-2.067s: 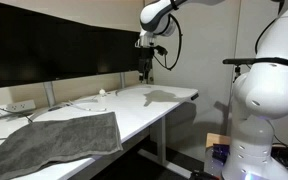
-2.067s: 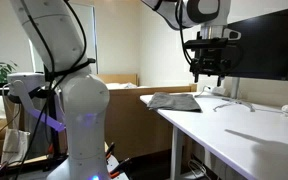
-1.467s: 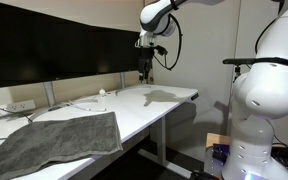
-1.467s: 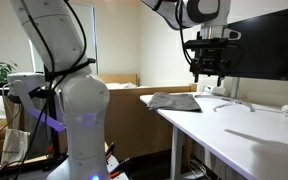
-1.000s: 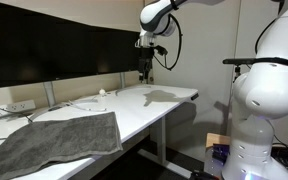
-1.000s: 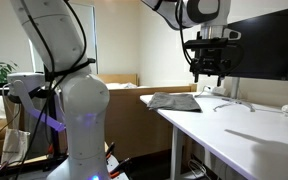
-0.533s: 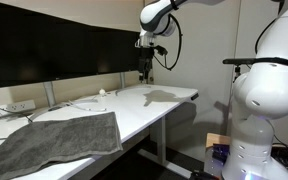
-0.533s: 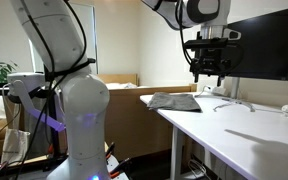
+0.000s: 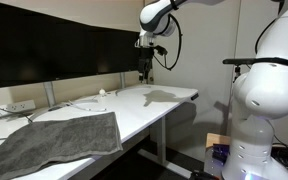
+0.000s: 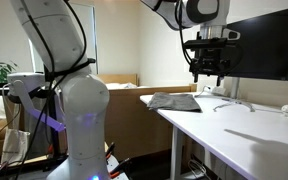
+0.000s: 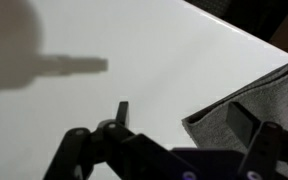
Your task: Wipe the desk with the cloth
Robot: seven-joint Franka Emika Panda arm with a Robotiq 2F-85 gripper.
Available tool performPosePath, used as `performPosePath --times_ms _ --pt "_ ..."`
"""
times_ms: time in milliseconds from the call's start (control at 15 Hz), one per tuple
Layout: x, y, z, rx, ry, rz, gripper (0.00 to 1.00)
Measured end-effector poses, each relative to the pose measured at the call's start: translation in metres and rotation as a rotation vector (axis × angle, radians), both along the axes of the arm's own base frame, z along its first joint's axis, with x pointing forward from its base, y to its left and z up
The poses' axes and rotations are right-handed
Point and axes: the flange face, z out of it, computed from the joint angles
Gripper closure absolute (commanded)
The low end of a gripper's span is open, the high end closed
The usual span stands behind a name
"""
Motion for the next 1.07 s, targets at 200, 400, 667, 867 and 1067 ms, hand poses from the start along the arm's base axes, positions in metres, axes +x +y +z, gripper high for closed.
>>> performPosePath --times_ms 200,400,667,867,1067 --pt "0.005 0.019 0.001 -0.016 0.004 0.021 0.00" --pt "0.013 0.049 0.002 -0.043 0.000 0.061 0.00" --pt "0.021 0.093 0.000 -0.069 -0.004 0.130 0.00" --pt "0.023 0.123 -0.001 -0.083 -0.003 0.190 0.00" --pt "0.025 0.161 -0.002 -0.094 -0.012 0.217 0.00"
